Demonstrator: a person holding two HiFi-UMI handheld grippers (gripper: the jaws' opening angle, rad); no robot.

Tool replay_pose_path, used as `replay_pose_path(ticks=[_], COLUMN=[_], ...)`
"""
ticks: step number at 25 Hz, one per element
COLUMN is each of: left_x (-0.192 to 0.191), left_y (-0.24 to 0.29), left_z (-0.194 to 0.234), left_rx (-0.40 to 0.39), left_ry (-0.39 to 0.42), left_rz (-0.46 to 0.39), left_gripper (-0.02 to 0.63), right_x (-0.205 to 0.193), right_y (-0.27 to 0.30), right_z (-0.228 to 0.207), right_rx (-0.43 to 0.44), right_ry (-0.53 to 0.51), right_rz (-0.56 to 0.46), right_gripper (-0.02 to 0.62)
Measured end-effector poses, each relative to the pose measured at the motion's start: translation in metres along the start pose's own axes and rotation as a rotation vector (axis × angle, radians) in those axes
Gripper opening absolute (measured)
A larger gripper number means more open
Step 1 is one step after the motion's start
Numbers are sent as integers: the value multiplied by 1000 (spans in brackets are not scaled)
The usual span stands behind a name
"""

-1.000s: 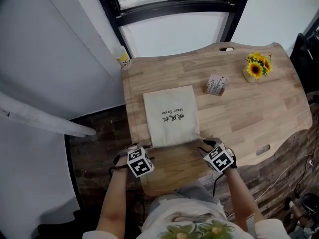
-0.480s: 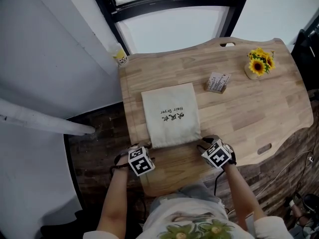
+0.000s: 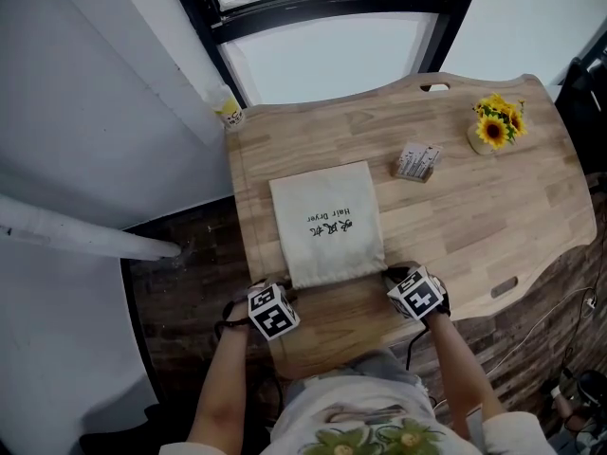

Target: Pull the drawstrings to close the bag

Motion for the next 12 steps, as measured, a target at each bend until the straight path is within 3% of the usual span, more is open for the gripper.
replay_pose_path(ticks=[2,4,12], left_x=[0,0,-7], left_y=[-2,-2,-9], left_z=[7,7,3], left_rx=[41,31,41], left_ry=[5,-14,-118], left_rz=[-4,-21,-80], left_gripper=[79,17,14], right_x=[0,0,-4], right_y=[0,0,-8], right_z=[0,1,8], right_rx=[10,9,-15], right_ry=[-8,-22,-17], right_rz=[17,32,14], right_gripper=[17,17,17])
Point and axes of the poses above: the fingertips, and each gripper's own axes: y forward along the fingers, z to its left, x out of its top, the point moved 6 cm from there along -y, backward along the fingers, and after that the axes turned 13 degrees about y, right-handed, at the moved point
